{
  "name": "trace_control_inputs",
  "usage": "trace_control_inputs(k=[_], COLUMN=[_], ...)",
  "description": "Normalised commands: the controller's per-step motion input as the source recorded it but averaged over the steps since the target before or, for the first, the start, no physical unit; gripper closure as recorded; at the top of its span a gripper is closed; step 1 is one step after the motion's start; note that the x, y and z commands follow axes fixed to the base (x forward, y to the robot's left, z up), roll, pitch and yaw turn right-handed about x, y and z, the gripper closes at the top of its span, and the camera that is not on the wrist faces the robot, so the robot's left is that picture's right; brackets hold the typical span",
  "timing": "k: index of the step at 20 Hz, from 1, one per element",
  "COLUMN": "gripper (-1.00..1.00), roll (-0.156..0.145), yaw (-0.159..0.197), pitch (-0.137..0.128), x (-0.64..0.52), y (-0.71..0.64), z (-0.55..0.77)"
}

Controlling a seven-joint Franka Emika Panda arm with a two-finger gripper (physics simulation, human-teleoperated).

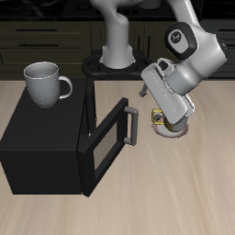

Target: Open the microwave

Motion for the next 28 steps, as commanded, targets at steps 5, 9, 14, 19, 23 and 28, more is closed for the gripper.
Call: trace_control_inputs(k=[5, 9, 14, 19, 23, 28], gripper=[-1.00, -1.00, -1.00, -1.00, -1.00, -1.00], roll=[-0.006, 0.029, 0.047, 0.044, 0.051, 0.086], yaw=[0.138, 0.146, 0.154, 0.244, 0.309, 0.159], pitch=[-0.050, -0.043, 0.025, -0.032, -0.084, 0.074], x=[-0.22, -0.24, -0.30, -0.27, -0.09, 0.17], y=[-0.34, -0.22, -0.14, -0.15, -0.16, -0.29], z=[0.16, 0.14, -0.02, -0.02, 0.12, 0.08])
